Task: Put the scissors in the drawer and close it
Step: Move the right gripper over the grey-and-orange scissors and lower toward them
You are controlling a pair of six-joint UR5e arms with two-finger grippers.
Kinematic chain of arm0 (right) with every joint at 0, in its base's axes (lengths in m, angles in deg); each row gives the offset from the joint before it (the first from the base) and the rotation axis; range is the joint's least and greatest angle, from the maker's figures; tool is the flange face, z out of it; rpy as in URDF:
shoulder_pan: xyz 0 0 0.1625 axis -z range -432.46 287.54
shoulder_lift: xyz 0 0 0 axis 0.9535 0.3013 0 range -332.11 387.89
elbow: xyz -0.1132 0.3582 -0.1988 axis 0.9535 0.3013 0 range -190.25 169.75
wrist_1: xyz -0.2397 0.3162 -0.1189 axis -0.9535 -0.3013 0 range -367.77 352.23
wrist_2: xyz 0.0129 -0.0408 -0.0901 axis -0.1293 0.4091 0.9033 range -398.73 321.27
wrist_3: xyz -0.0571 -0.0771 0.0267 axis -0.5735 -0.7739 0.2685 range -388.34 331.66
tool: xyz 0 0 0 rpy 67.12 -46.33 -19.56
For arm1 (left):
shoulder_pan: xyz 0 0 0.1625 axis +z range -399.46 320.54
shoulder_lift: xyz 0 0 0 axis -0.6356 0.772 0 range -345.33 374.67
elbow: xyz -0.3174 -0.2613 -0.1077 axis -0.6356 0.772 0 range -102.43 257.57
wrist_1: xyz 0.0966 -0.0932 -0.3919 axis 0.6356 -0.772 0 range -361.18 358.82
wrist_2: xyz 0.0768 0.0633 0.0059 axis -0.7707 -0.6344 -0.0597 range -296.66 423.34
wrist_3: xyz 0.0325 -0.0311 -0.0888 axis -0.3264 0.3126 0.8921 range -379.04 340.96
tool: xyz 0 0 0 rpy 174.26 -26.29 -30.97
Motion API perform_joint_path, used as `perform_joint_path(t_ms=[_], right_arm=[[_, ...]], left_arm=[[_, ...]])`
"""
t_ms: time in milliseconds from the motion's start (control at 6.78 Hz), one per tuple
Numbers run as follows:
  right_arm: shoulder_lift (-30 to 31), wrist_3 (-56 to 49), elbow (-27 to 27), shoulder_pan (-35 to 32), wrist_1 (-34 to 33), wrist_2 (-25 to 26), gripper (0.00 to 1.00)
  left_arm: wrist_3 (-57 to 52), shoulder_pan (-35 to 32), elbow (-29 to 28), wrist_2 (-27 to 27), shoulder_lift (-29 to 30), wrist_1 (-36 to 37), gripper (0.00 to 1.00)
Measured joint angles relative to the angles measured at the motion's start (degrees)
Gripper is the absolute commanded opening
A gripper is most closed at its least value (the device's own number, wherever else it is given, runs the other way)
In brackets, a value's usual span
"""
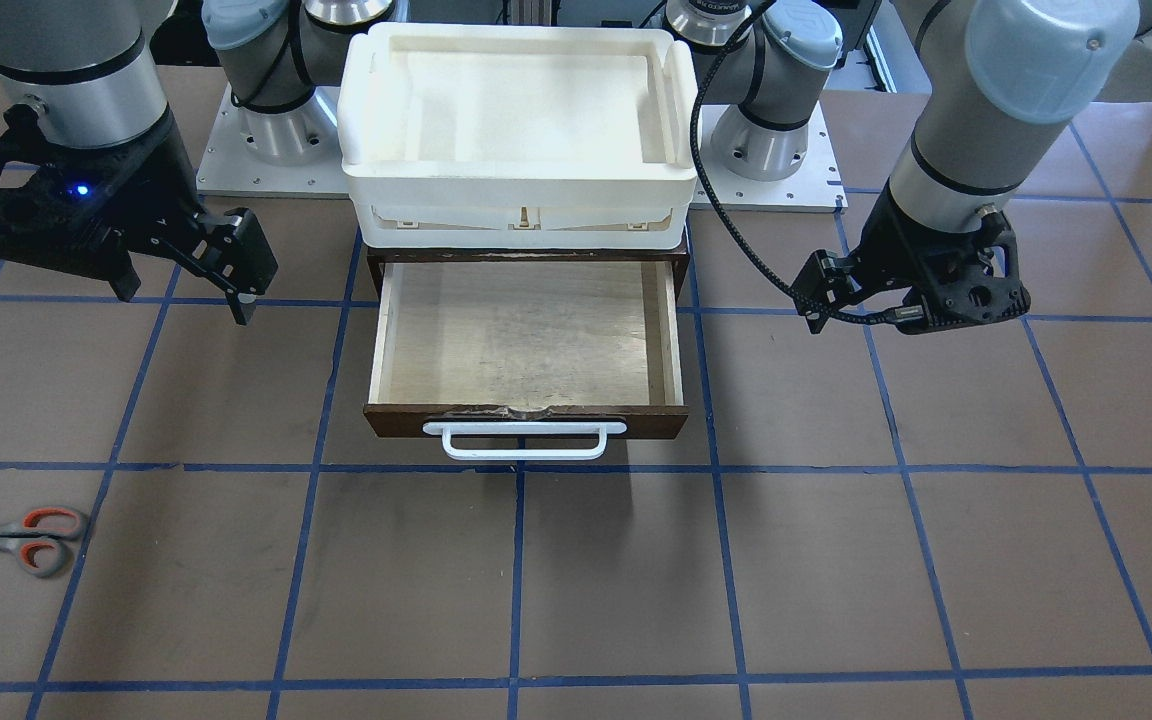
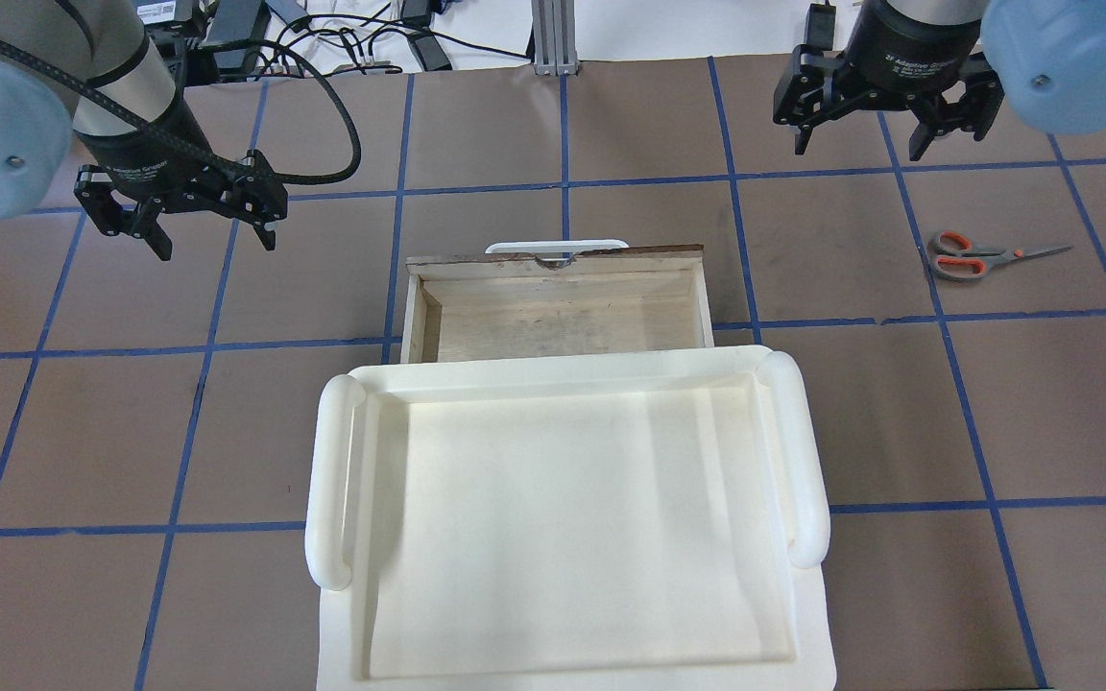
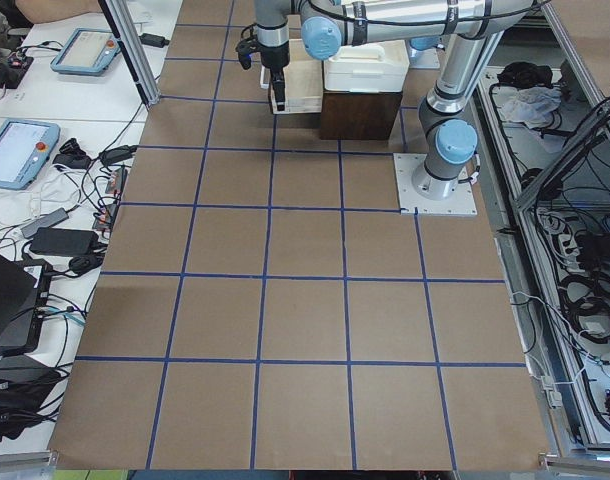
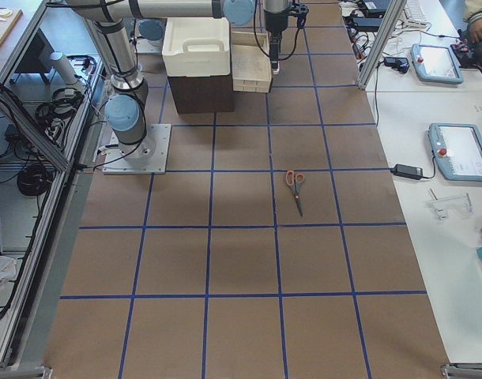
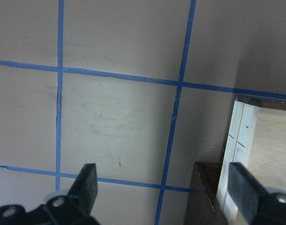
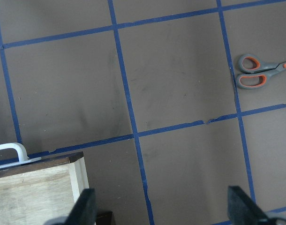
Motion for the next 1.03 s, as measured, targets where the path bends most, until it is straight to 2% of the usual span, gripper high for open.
perform_joint_path(t_ms=[737, 1032], right_arm=[[-0.97, 2.25, -0.03, 2.12, -1.82, -0.53, 1.0], [-4.77, 4.81, -0.11, 7.47, -7.91, -1.82, 1.0]], left_arm=[[-0.61, 0.15, 0.12, -0.2, 1.02, 0.84, 1.0], [-0.6, 0.16, 0.12, -0.09, 0.56, 0.83, 1.0]])
